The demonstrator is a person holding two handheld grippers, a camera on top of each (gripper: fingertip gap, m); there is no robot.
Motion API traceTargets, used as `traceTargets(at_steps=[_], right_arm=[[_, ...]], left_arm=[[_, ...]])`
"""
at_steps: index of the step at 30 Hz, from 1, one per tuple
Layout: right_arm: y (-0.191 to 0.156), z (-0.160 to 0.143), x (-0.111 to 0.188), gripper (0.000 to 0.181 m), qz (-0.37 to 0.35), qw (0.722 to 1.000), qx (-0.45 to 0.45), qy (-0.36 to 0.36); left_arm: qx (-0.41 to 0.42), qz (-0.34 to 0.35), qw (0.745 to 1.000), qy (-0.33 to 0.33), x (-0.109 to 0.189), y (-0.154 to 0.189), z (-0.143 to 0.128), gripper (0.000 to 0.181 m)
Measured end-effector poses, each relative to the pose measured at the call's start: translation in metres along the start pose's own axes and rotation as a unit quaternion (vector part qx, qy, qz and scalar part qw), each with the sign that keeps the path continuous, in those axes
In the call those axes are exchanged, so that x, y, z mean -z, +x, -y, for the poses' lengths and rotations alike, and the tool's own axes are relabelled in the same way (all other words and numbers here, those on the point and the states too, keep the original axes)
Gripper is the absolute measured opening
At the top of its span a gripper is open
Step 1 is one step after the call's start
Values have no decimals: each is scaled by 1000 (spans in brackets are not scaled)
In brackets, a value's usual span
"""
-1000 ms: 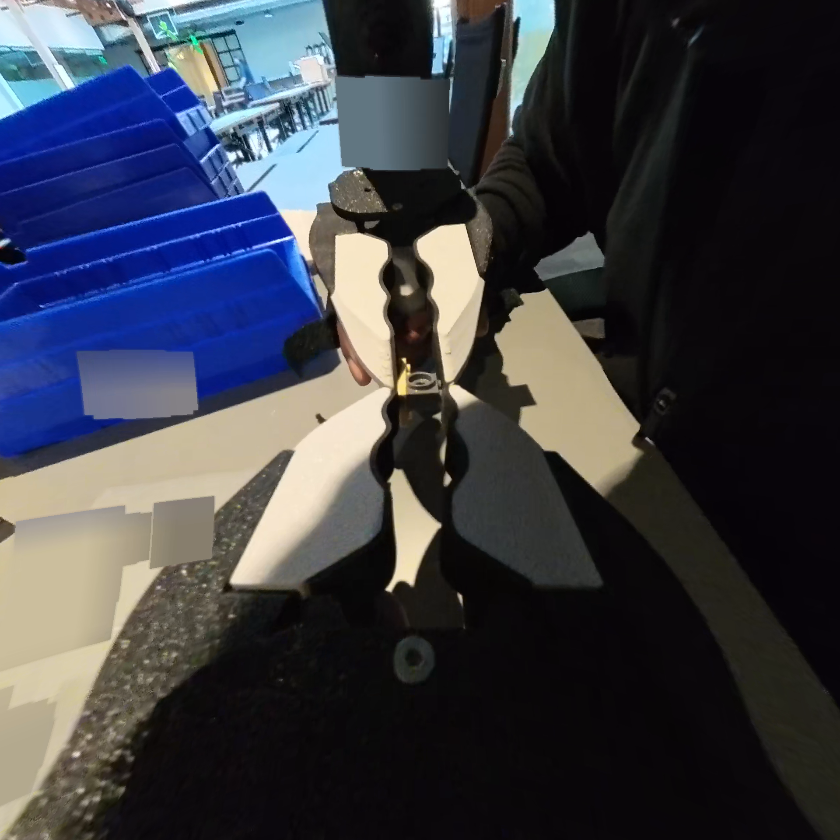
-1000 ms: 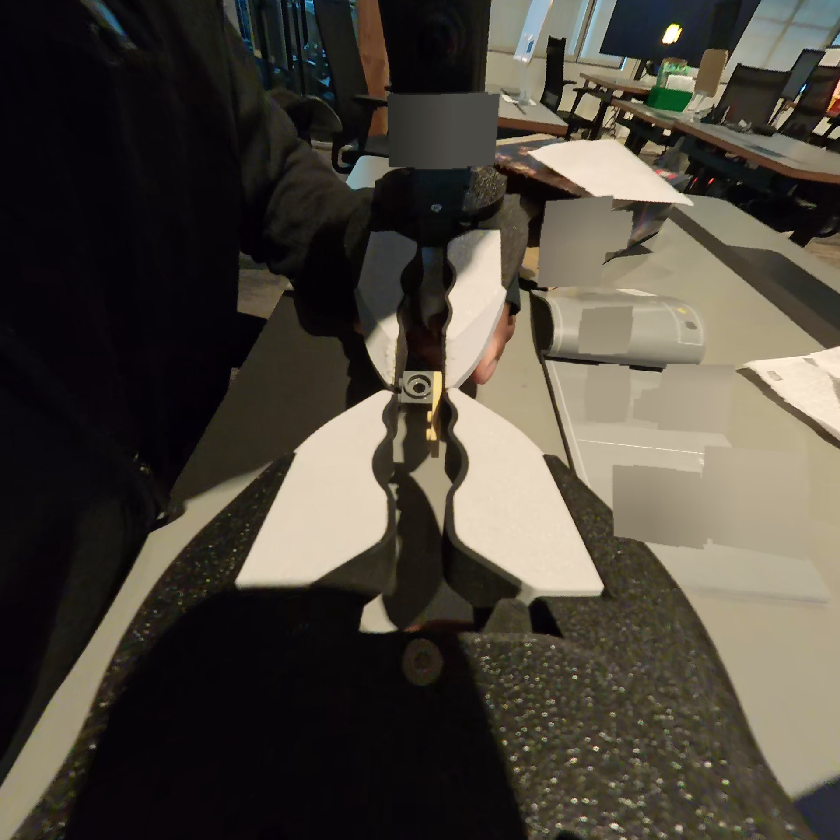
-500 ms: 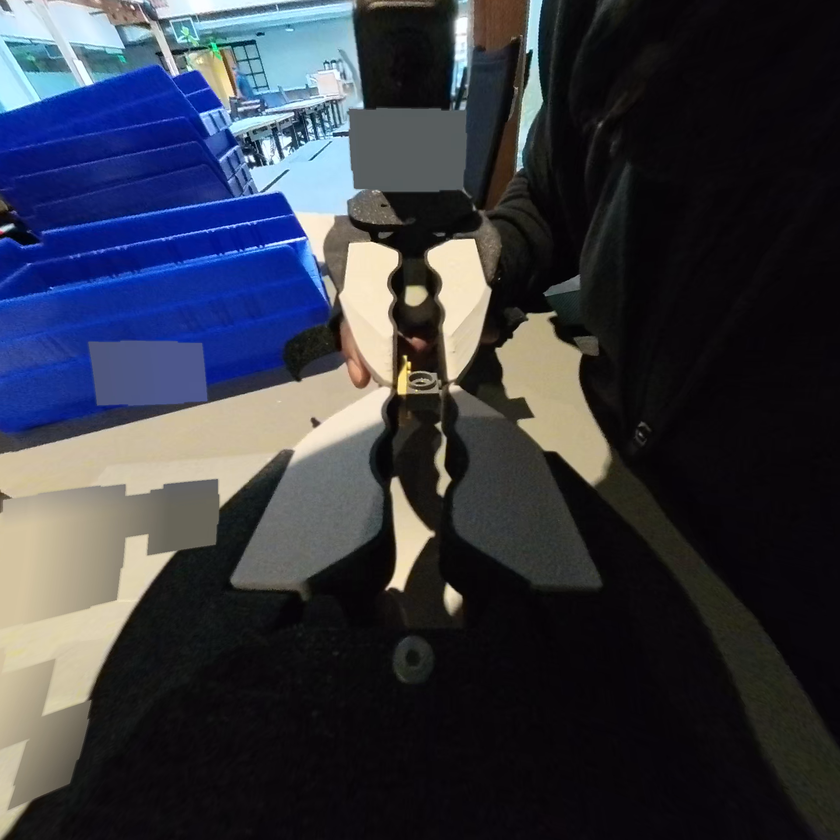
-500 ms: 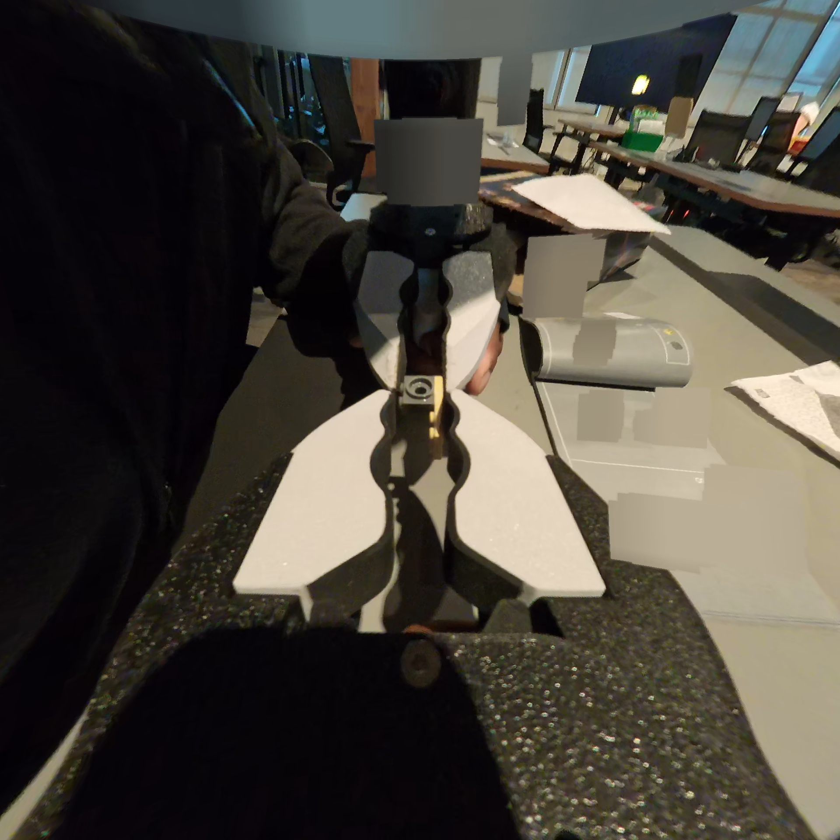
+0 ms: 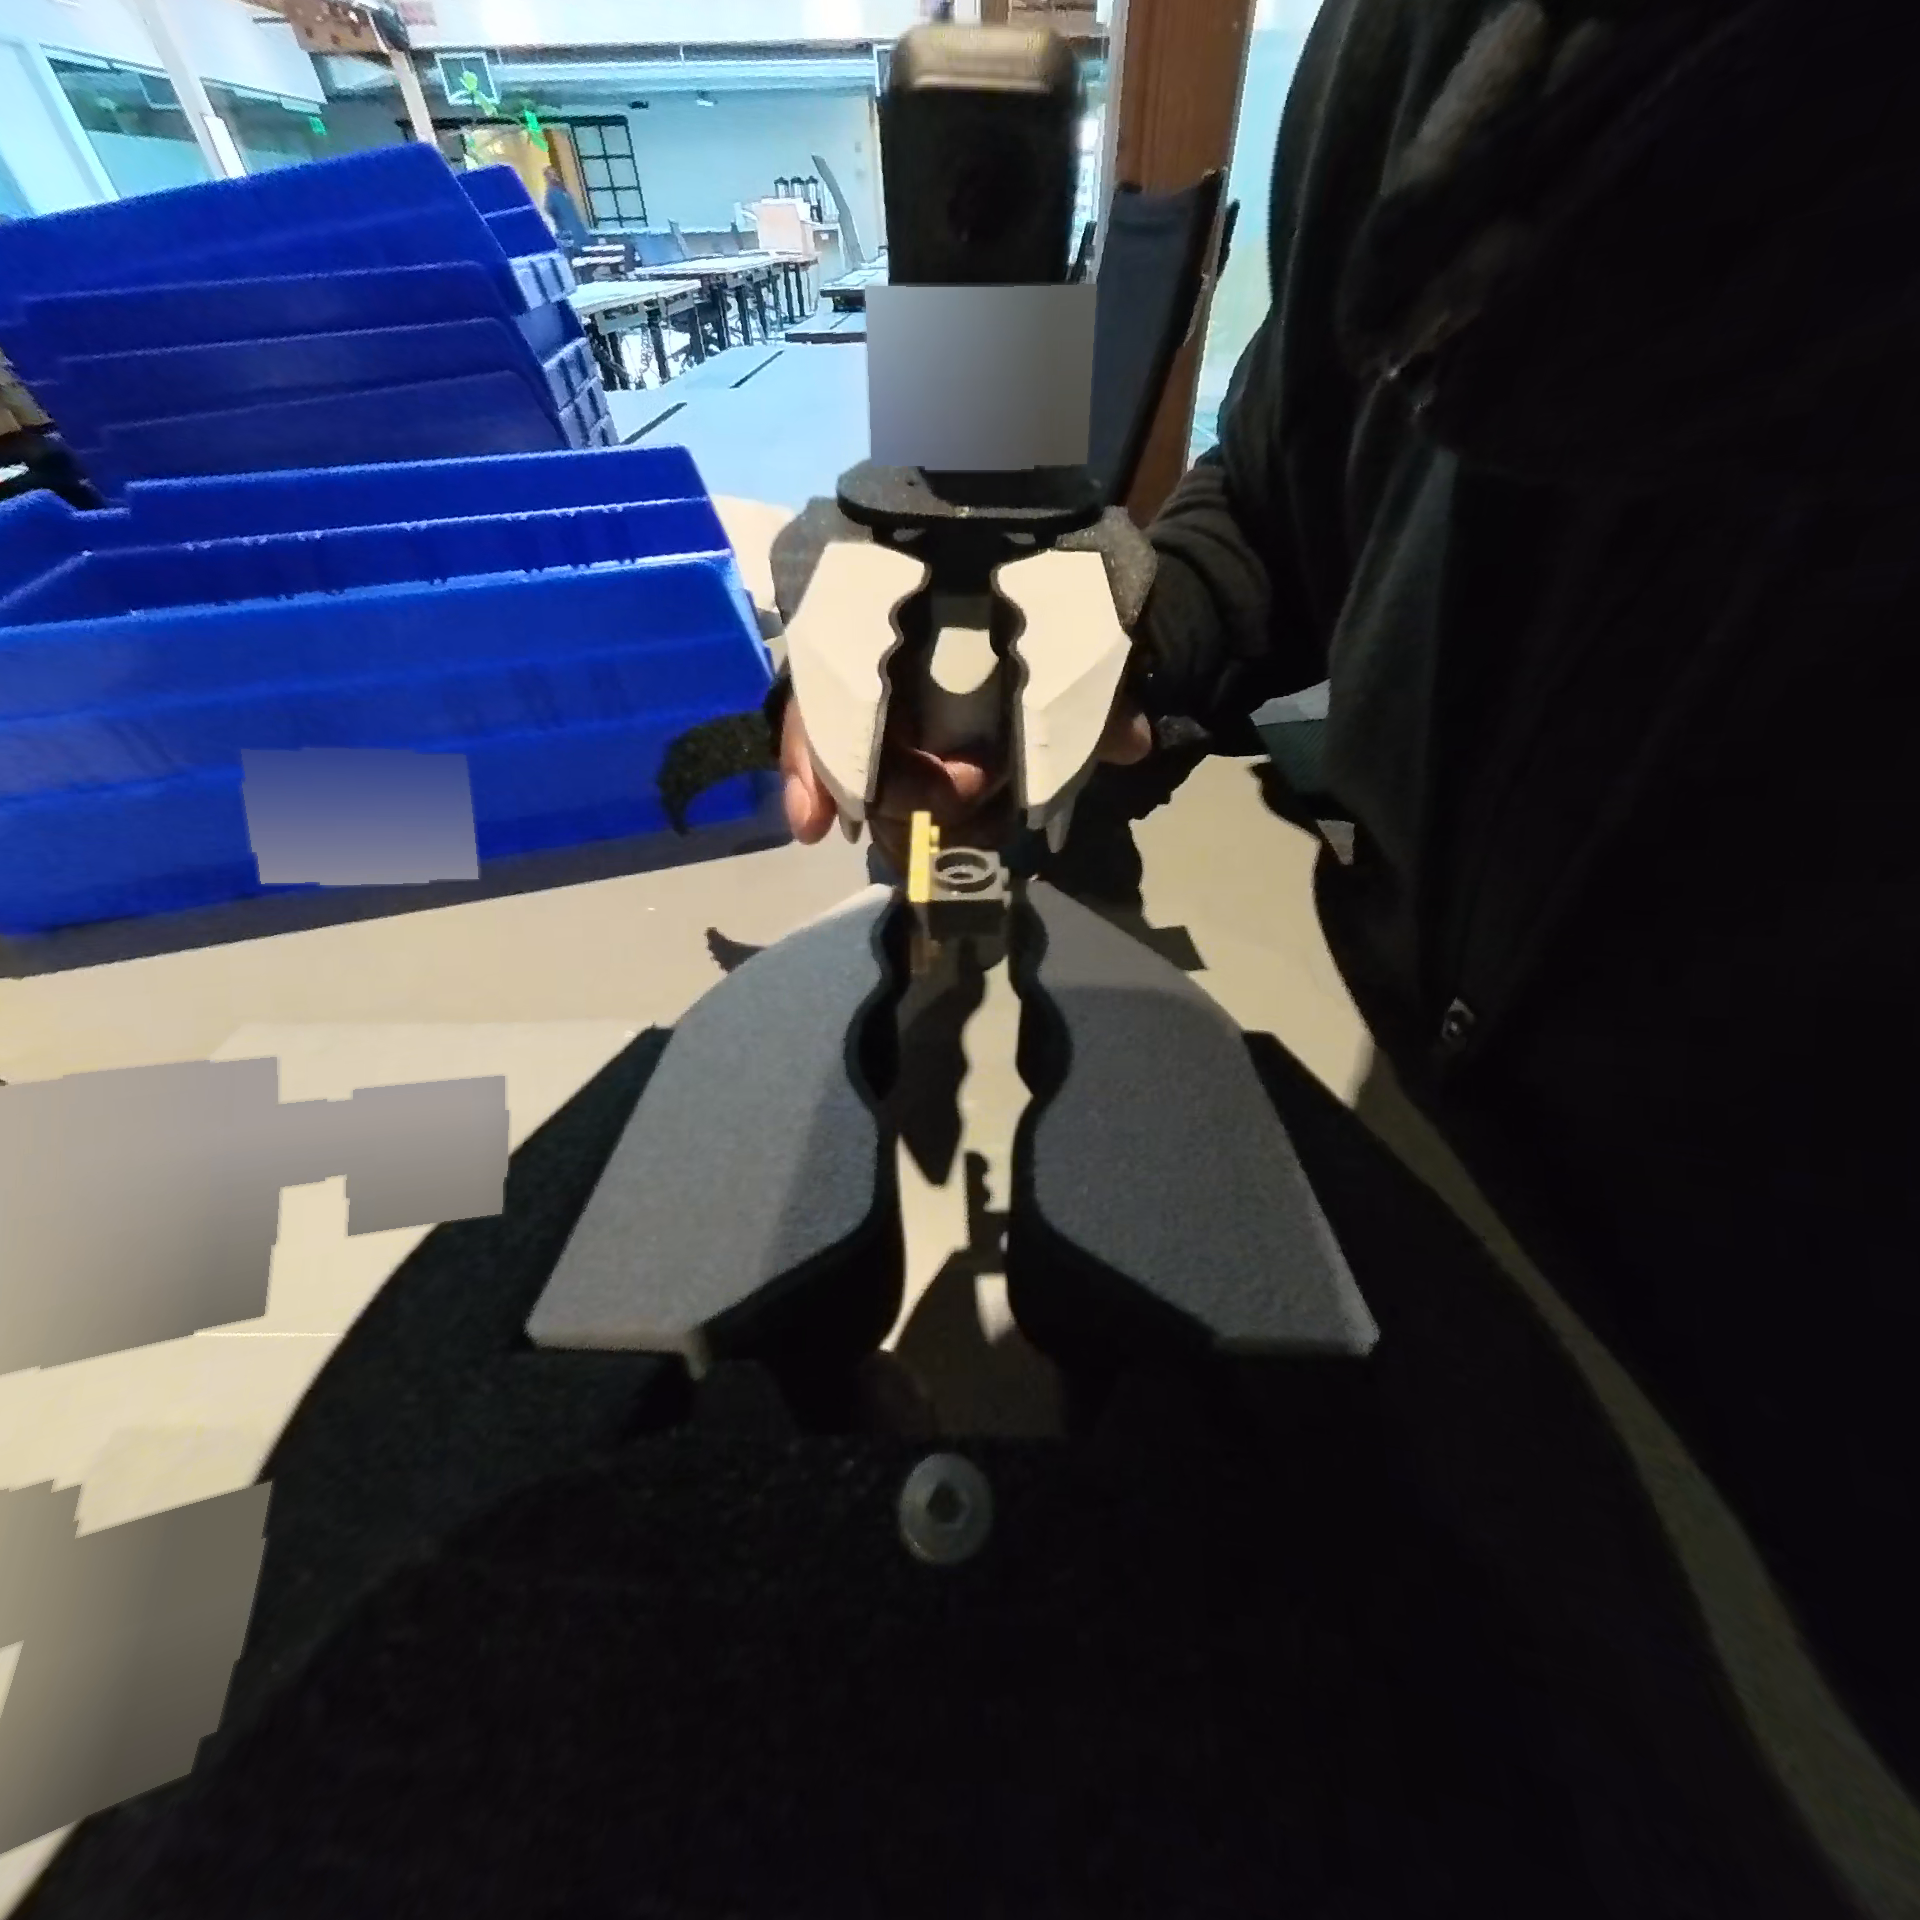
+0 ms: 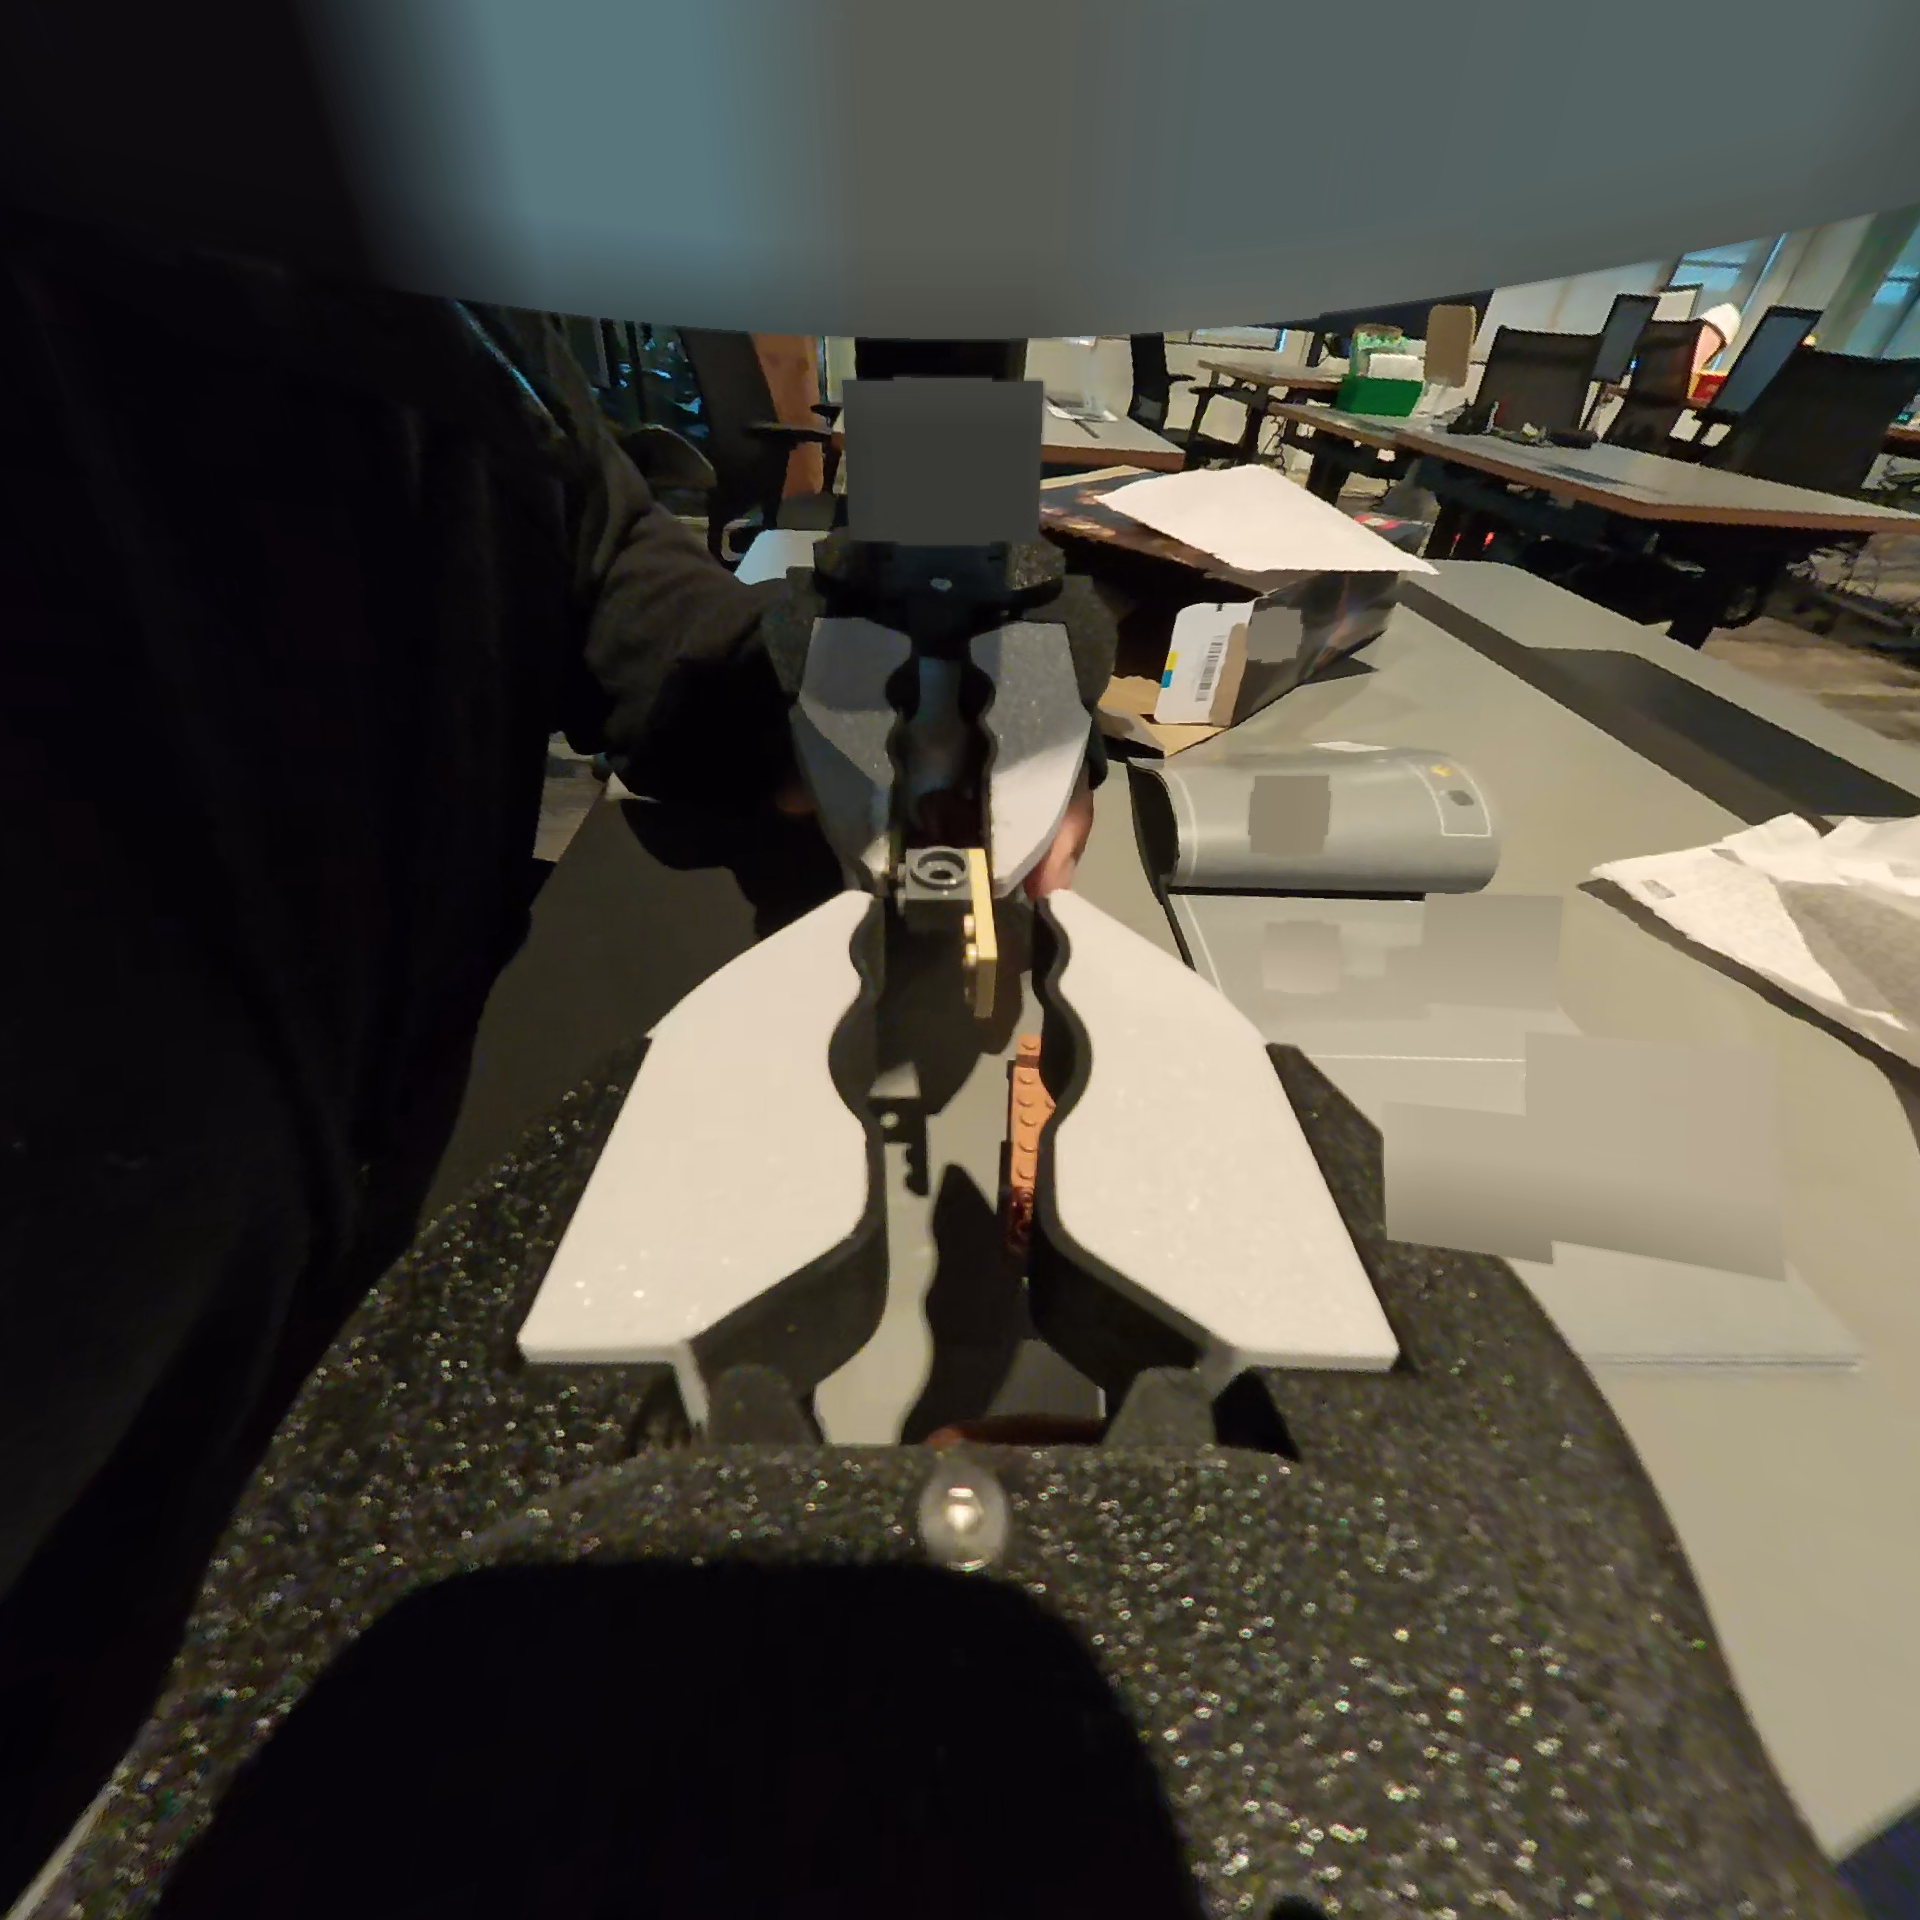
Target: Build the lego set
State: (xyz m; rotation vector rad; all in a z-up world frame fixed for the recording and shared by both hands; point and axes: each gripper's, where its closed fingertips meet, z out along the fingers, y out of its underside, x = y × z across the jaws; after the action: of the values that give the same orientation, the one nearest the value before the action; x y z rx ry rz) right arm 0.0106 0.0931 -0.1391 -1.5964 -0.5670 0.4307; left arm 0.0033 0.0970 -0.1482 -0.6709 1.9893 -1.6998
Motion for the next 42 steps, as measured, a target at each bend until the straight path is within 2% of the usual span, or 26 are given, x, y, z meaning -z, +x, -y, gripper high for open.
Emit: traceTargets(at_steps=[42], right_arm=[[10,-2,6,22,-41,998,43,18]], left_arm=[[40,19,998,36,8,-13,9,17]])
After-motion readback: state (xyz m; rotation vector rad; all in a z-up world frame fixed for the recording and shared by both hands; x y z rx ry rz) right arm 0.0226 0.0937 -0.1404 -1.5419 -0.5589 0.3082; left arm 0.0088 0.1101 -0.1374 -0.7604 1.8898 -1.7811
